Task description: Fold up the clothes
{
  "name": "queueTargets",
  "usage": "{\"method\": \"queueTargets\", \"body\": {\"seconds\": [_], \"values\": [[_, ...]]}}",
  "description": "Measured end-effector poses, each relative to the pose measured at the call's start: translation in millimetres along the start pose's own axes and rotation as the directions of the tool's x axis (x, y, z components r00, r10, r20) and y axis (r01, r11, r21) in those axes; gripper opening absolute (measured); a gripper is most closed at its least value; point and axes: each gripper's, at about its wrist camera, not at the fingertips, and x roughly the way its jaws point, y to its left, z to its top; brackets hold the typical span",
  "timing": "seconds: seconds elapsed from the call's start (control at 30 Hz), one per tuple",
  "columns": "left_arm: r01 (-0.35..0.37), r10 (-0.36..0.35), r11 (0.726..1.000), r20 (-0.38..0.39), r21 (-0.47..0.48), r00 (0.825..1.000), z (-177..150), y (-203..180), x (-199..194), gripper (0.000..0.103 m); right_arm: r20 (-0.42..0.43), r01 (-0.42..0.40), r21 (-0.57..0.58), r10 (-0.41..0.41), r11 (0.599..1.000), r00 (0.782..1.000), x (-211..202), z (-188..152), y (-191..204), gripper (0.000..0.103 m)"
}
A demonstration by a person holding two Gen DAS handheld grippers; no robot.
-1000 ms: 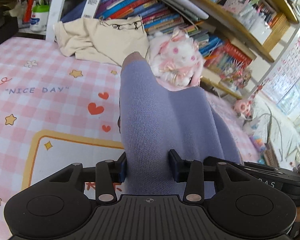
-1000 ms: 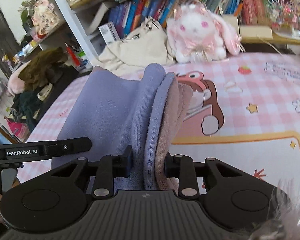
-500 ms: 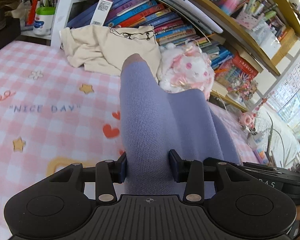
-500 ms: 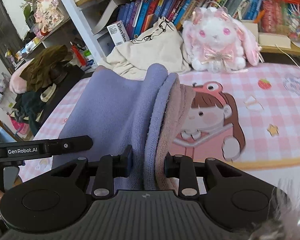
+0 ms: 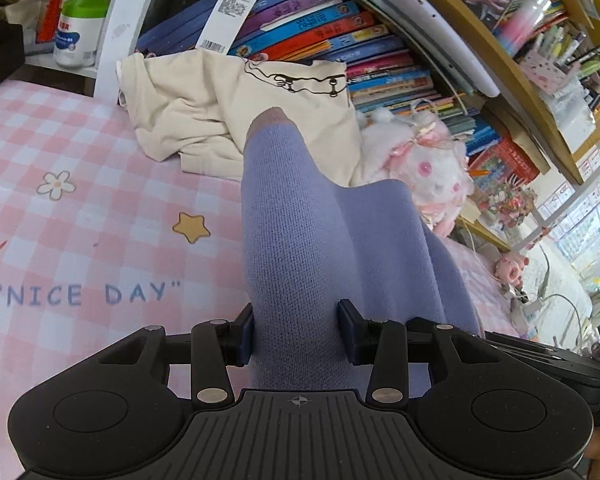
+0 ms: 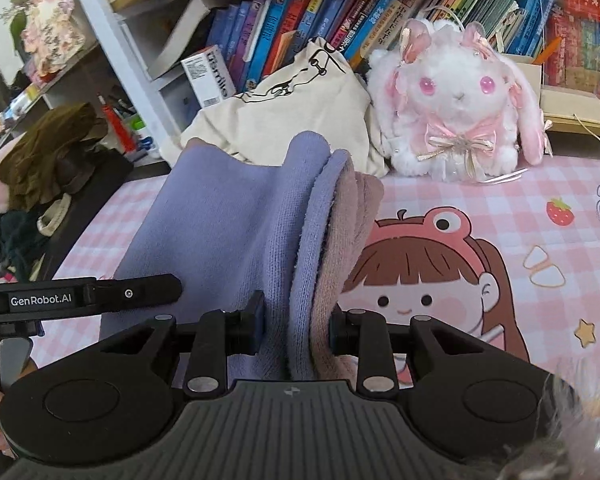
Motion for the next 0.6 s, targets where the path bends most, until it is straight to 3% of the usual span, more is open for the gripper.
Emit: {"method": "queueTargets", "body": {"seconds": [0.6], "values": [[0.029, -0.029, 1.000, -0.069, -0.006, 0.997, 27.3, 25.4, 40.2, 0.040, -0.031, 0.046, 0.080, -0.043, 0.996, 0.999, 39.3, 11.7, -7.5, 0.027]]}}
